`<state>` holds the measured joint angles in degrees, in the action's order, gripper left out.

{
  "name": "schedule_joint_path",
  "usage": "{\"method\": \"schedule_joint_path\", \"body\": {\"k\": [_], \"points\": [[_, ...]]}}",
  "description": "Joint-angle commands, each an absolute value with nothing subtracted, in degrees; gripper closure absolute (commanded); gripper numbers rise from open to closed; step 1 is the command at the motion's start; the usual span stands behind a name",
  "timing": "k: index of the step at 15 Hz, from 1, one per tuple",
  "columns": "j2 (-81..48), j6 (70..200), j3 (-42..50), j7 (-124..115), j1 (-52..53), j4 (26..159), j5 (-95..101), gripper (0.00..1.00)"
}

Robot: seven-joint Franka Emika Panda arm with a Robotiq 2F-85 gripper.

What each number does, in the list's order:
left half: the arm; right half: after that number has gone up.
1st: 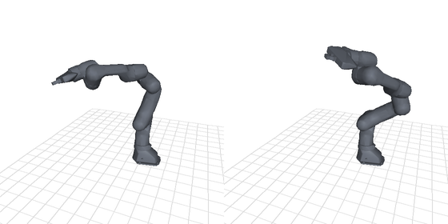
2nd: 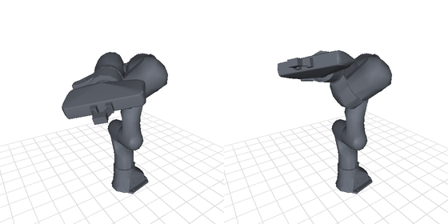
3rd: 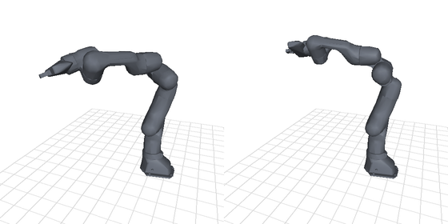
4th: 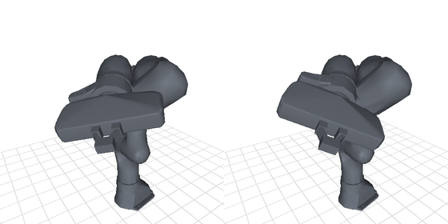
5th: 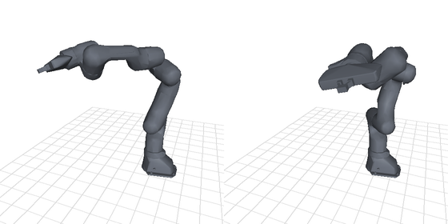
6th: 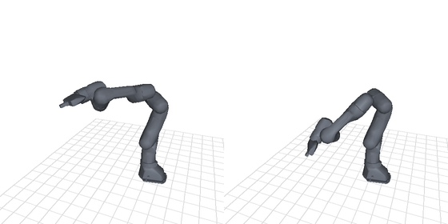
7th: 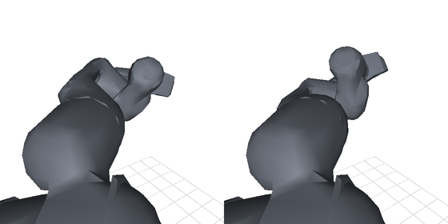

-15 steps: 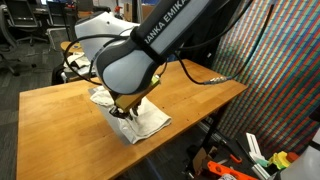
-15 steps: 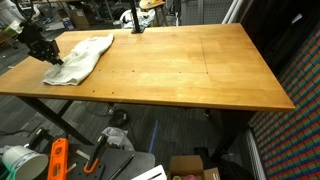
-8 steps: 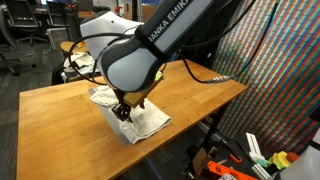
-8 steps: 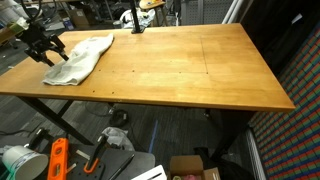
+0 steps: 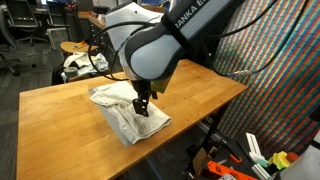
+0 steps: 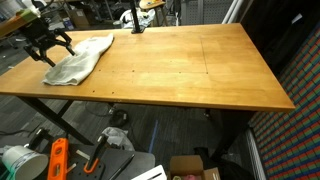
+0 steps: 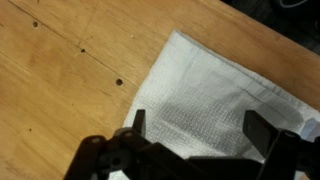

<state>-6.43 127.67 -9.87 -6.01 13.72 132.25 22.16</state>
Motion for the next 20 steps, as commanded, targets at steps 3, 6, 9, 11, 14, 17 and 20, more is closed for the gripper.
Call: {"method": "schedule_joint_path", "body": {"k": [3,6,9,11,14,17,20], "points": [[-5.14,130.61,-10.25,2.65,11.50,134.81,14.68,0.00],[-6.52,132.86,-10.34,3.98,11.39,135.45,11.33,0.25],[-6.94,133.79,-10.07,3.44,11.35,136.38,10.81,0.42],[-7.21,133.41,-9.73,2.89,11.30,136.75,12.24,0.56],[-7.12,133.67,-9.54,3.33,10.87,137.49,12.00,0.80],[-7.53,134.59,-9.24,1.48,10.95,137.79,13.95,0.95],[-8.37,134.62,-8.94,1.38,11.03,137.58,15.95,0.96]]}}
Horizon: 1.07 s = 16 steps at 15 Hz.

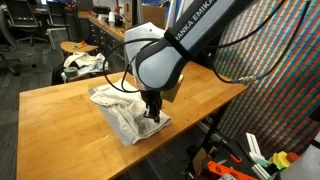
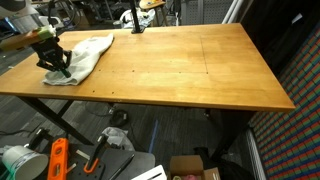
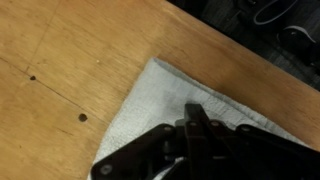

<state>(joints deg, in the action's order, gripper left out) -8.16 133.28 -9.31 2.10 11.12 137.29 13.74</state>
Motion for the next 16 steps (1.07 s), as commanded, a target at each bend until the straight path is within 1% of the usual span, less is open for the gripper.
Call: {"method": "schedule_joint_path", "body": {"k": [1,2,3,4,9,10,15,16], "points": [[-8.64,134.52,-8.88,1.59,11.00,137.50,16.44,0.95],[-8.96,134.43,-8.79,1.58,11.02,137.44,16.97,0.95],[-9.21,134.30,-8.75,1.90,10.98,137.40,17.19,0.92],[-9.59,134.32,-8.75,2.47,10.89,137.37,17.07,0.93],[-11.10,134.55,-8.38,2.46,10.75,136.89,17.83,0.93],[-11.30,134.55,-8.19,2.18,10.72,136.68,18.14,0.94],[-11.66,134.53,-7.06,2.17,10.13,135.95,18.78,0.92],[-11.71,134.51,-6.85,2.19,10.03,135.89,18.79,0.93]]}}
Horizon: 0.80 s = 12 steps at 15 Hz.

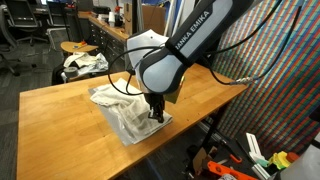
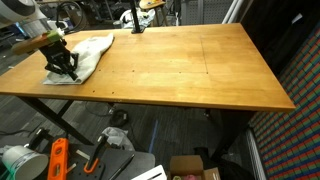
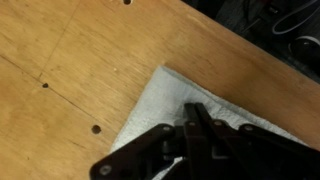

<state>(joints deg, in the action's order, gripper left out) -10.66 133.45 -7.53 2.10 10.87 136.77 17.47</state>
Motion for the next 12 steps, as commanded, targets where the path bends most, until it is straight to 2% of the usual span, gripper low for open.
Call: {"method": "schedule_joint_path", "body": {"k": [1,7,8,10,12], "points": [[-11.71,134.51,-6.67,2.17,9.96,135.87,18.85,0.92],[-11.20,134.66,-6.69,3.31,9.52,136.41,18.07,0.91],[-10.94,134.59,-6.84,3.96,9.46,136.58,17.71,0.68],[-9.80,135.11,-7.30,5.48,9.32,137.05,16.63,0.65],[-8.36,135.47,-7.62,4.92,9.83,136.98,16.90,0.50]]}}
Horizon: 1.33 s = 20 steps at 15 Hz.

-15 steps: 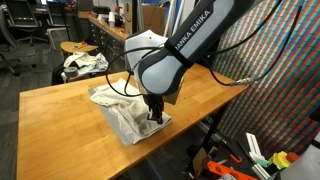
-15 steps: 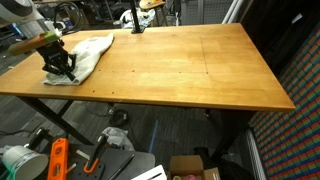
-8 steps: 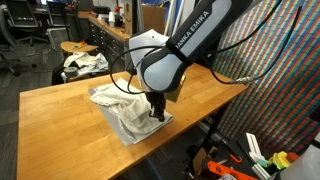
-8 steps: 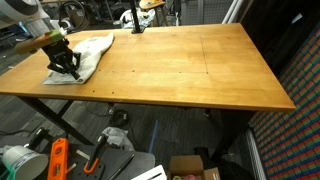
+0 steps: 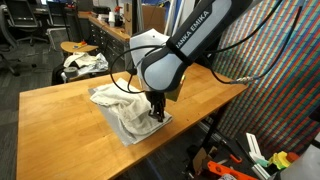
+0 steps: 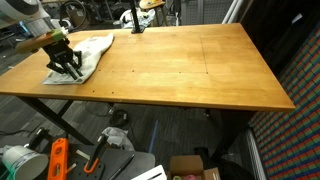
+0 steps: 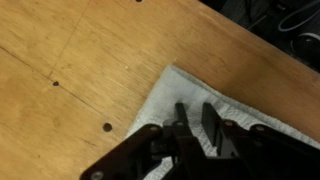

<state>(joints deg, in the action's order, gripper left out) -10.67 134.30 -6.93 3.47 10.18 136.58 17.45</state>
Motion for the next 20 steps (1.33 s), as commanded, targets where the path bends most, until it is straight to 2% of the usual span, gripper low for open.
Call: {"method": "schedule_joint_path", "body": {"k": [1,4,7,14,20], "points": [[-7.62,135.23,-7.84,4.52,10.09,136.84,16.82,0.43],[-5.00,133.26,-9.05,2.35,11.46,134.86,17.86,0.19],[-3.20,129.55,-11.32,-0.06,13.61,131.10,18.87,0.01],[-10.76,114.95,-18.38,-9.62,21.15,110.84,20.84,0.00],[-24.77,110.65,-16.58,-17.61,27.15,92.48,27.14,0.00]]}}
